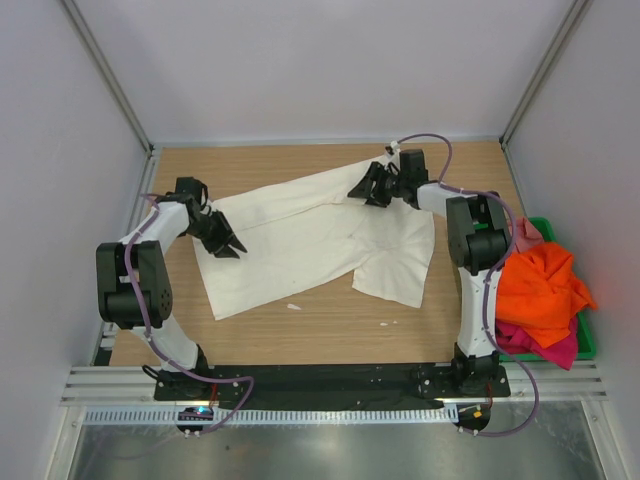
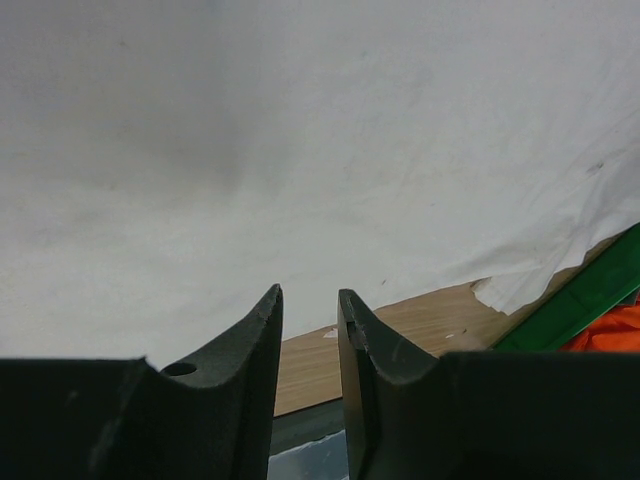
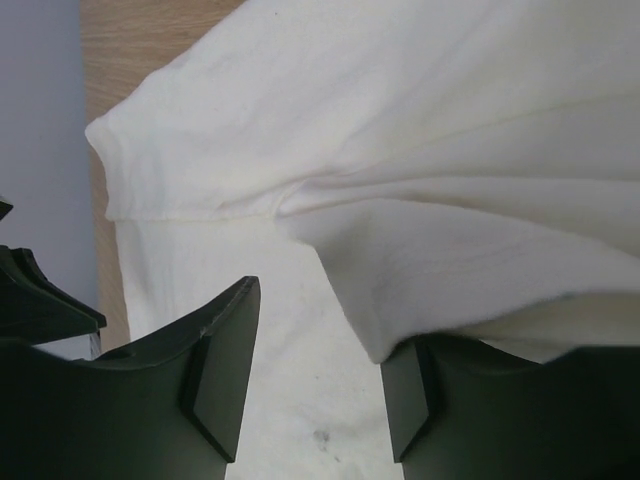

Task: Fold and stack the t-shirts
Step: Fold the tshirt

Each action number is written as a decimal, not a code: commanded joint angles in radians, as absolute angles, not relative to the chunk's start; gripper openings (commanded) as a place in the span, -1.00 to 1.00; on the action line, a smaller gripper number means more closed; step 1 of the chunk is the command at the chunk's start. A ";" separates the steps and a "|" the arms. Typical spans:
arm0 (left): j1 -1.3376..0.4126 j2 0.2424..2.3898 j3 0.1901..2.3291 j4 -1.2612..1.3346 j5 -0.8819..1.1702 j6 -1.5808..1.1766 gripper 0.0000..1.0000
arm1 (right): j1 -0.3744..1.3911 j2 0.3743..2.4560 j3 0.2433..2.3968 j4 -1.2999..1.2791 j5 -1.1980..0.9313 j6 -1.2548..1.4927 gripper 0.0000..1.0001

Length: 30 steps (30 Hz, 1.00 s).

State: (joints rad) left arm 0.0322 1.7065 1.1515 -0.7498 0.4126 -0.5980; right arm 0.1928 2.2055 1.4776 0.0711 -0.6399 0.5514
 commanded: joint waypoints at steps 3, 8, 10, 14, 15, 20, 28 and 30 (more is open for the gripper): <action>0.032 1.707 1.173 -0.735 0.434 -0.598 -0.41 | 0.206 2.129 1.473 0.201 -0.660 0.717 -0.16; 0.032 1.703 1.169 -0.736 0.431 -0.592 -0.41 | 0.206 2.120 1.489 0.158 -0.612 0.880 -0.80; 0.032 1.701 1.166 -0.733 0.431 -0.592 -0.41 | 0.204 2.129 1.500 0.129 -0.610 0.964 -0.97; 0.032 1.706 1.167 -0.730 0.434 -0.592 -0.41 | 0.204 2.120 1.462 0.107 -0.601 1.092 -0.97; 0.032 1.704 1.167 -0.727 0.434 -0.591 -0.41 | 0.204 2.118 1.454 0.107 -0.601 1.113 -0.98; 0.032 1.712 1.166 -0.727 0.437 -0.589 -0.41 | 0.204 2.102 1.448 0.019 -0.580 1.169 -0.98; 0.032 1.718 1.167 -0.723 0.440 -0.591 -0.42 | 0.206 2.049 1.453 -0.136 -0.519 1.155 -0.97; 0.032 1.720 1.166 -0.719 0.440 -0.592 -0.42 | 0.206 2.043 1.450 -0.153 -0.518 1.163 -0.98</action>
State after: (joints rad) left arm 0.0322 1.7142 1.1515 -0.7422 0.4160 -0.5976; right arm 0.2008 2.1296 1.4418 -0.1081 -0.5388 1.1408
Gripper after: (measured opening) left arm 0.294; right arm 0.033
